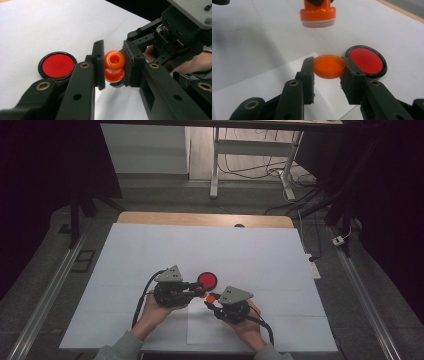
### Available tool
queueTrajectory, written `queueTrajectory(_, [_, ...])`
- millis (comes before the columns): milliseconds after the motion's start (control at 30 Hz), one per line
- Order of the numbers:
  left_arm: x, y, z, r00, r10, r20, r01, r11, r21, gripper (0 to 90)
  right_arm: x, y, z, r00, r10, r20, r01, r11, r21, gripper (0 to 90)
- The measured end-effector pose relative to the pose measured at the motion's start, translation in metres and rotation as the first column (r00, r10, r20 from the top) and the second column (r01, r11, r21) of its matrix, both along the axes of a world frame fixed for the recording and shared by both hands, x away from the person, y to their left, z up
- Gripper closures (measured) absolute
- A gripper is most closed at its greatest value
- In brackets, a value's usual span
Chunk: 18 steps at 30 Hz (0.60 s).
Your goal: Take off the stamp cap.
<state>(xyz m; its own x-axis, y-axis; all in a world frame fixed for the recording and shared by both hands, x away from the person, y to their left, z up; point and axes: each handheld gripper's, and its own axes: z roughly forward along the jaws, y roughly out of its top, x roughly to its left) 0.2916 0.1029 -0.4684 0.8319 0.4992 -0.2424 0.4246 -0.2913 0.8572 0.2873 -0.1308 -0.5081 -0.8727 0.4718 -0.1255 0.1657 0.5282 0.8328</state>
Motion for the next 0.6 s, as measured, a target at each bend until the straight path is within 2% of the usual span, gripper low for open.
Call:
queueTrajectory(367, [0.001,0.001,-0.001,1.0,0.006,-0.003,-0.006,1.0,0.004,72.3,0.001,-0.007,0.001,0.9998,-0.019,-0.001,0.019,1.0,0.012,64.7])
queueTrajectory(600, [0.001,0.002,-0.001,0.9999,0.015,-0.004,-0.015,0.9999,0.007,72.3,0.002,-0.024,0.004,0.9988,-0.049,0.002,0.049,0.999,0.021,64.7])
